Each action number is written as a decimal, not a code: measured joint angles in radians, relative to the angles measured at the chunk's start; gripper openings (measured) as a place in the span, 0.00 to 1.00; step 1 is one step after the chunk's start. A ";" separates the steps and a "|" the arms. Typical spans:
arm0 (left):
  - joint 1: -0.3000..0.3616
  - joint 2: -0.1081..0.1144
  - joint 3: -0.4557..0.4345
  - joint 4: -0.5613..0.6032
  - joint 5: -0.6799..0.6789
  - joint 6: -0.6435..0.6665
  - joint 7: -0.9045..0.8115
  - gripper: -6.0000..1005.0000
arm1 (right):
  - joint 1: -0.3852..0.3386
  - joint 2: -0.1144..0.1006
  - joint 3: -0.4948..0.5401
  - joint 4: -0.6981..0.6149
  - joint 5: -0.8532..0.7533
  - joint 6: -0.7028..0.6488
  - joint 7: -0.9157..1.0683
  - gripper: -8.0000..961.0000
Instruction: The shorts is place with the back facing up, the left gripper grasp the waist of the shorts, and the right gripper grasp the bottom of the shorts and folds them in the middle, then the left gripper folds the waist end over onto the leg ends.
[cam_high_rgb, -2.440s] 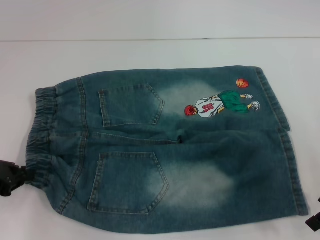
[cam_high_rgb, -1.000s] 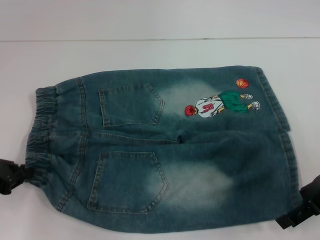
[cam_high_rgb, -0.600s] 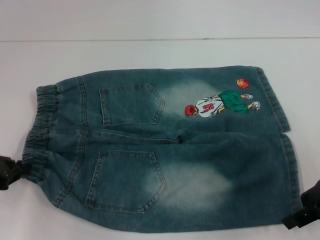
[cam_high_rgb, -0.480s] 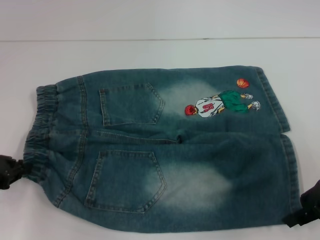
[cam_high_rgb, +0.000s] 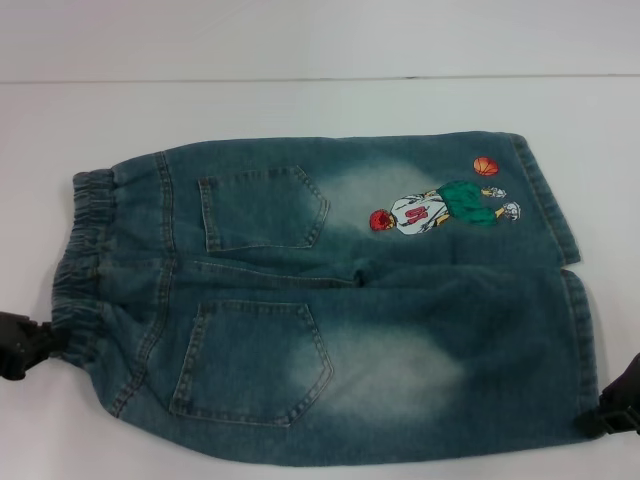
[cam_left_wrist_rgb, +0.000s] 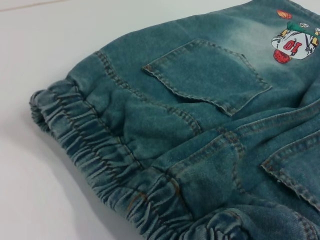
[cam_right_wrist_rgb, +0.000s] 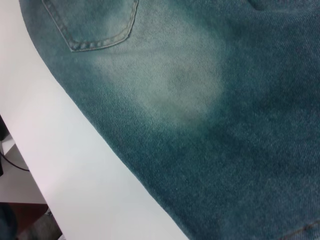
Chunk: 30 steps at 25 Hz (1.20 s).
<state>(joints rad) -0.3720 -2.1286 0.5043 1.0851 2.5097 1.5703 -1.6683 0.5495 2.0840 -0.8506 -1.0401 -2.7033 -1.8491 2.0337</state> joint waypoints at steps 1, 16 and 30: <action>-0.002 0.001 -0.001 -0.008 0.000 -0.005 0.000 0.06 | 0.001 0.001 -0.001 -0.001 0.000 0.001 -0.006 0.18; -0.029 0.031 -0.127 -0.011 -0.079 0.054 -0.074 0.06 | -0.032 0.000 0.142 -0.141 0.146 0.034 -0.083 0.03; -0.125 0.024 -0.126 -0.014 -0.082 -0.133 -0.210 0.06 | -0.007 0.002 0.181 -0.111 0.339 0.429 0.069 0.03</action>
<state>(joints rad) -0.4972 -2.1043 0.3784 1.0707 2.4279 1.4370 -1.8787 0.5427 2.0859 -0.6691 -1.1513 -2.3639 -1.4206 2.1025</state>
